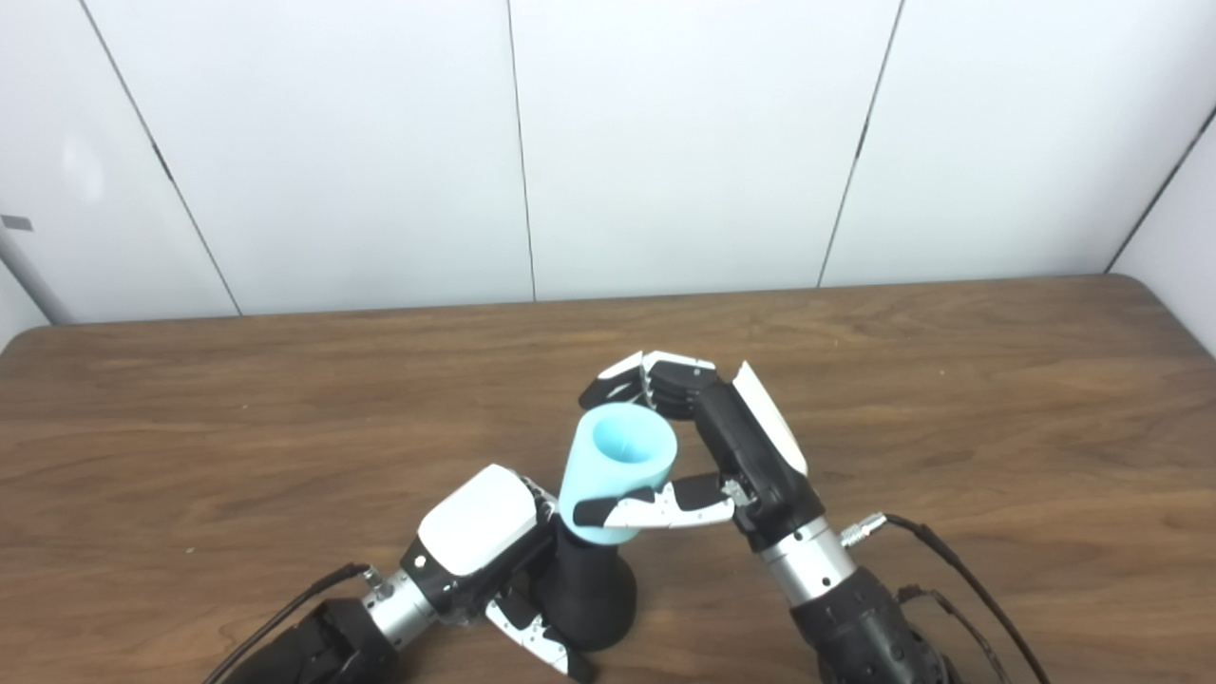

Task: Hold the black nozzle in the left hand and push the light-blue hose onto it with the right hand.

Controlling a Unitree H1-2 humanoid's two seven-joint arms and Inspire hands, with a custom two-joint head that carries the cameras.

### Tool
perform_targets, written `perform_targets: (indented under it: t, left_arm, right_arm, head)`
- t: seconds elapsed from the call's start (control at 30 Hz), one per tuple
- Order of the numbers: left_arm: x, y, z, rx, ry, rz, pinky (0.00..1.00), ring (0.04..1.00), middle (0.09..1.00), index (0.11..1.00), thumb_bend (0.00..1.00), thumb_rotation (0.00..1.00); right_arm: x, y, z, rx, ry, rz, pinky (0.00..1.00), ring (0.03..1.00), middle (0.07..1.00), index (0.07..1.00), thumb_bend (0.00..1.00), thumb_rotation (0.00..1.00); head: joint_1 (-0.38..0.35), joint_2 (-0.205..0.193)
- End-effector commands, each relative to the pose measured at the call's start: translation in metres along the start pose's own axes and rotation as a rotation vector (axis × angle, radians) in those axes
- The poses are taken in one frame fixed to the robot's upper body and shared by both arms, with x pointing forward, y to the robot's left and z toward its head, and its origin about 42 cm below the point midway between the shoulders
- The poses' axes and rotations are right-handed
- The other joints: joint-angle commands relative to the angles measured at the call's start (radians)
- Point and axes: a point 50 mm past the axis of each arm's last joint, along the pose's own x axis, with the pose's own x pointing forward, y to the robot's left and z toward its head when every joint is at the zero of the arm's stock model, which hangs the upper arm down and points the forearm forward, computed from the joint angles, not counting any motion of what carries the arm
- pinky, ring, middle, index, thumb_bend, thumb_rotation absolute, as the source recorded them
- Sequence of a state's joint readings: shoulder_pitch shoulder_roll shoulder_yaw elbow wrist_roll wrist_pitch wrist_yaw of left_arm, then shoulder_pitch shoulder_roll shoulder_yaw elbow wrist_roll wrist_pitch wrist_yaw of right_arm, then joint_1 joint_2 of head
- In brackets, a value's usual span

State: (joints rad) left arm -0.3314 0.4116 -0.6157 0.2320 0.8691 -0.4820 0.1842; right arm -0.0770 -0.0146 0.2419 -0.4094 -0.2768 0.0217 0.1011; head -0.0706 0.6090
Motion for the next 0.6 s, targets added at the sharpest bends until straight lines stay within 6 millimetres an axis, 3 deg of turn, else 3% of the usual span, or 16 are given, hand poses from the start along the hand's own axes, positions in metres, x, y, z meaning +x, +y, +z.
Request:
perform_targets:
  t: [0.0, 0.57]
  left_arm:
    - [-0.0174, -0.0528, 0.0207, -0.067, 0.039, -0.153, 0.14, 0.191, 0.471, 0.482, 0.52, 0.00]
    - [-0.0177, -0.0528, 0.0214, -0.072, 0.041, -0.167, 0.14, 0.193, 0.471, 0.483, 0.52, 0.00]
  right_arm:
    - [0.0025, 0.0021, 0.0080, 0.001, -0.065, -0.006, 0.31, 0.386, 0.495, 0.554, 0.51, 0.00]
    - [0.0004, 0.0061, 0.0032, -0.011, -0.040, 0.045, 0.32, 0.384, 0.494, 0.553, 0.51, 0.00]
  head:
    - [0.006, 0.001]
    - [0.004, 0.005]
